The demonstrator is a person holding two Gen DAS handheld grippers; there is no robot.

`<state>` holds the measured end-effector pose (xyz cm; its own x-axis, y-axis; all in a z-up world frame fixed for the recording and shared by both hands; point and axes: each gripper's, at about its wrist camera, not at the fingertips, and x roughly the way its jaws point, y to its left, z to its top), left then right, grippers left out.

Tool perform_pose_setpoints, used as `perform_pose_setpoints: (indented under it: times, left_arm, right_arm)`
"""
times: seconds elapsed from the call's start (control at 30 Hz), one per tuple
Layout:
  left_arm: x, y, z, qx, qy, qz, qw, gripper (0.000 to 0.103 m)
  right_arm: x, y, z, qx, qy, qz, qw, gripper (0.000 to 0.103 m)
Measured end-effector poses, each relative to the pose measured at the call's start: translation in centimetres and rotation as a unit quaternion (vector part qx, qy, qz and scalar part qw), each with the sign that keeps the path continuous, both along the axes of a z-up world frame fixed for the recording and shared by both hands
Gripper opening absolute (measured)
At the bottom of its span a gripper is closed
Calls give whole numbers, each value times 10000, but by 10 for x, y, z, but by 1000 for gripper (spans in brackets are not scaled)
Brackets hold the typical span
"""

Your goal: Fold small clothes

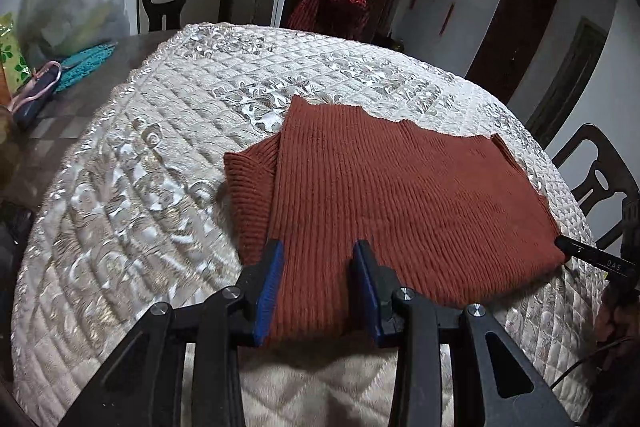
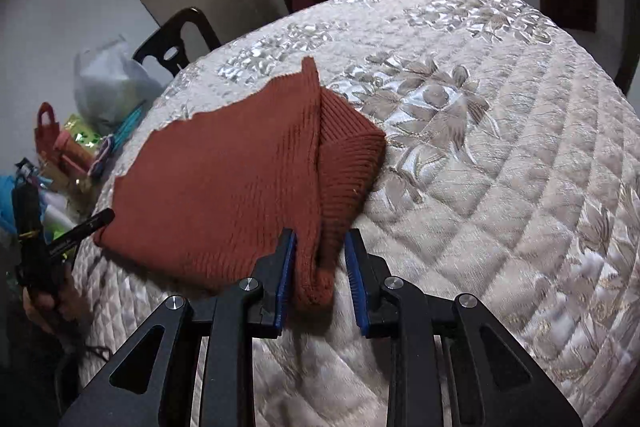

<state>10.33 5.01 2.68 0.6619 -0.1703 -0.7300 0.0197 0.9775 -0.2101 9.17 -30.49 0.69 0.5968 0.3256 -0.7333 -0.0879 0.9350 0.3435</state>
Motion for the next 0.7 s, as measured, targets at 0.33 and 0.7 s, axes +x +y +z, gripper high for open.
perform_pose_setpoints:
  times: [0.33,0.7]
  left_arm:
    - [-10,-76,16,286,-290,-728,9965,39]
    - [-13,-108,-4,625,-17,-943,9936,39]
  right_arm:
    - [-7,69,24,-574,-594,648,9945,26]
    - [-13,98,10,-1080,-604,971,9876,25]
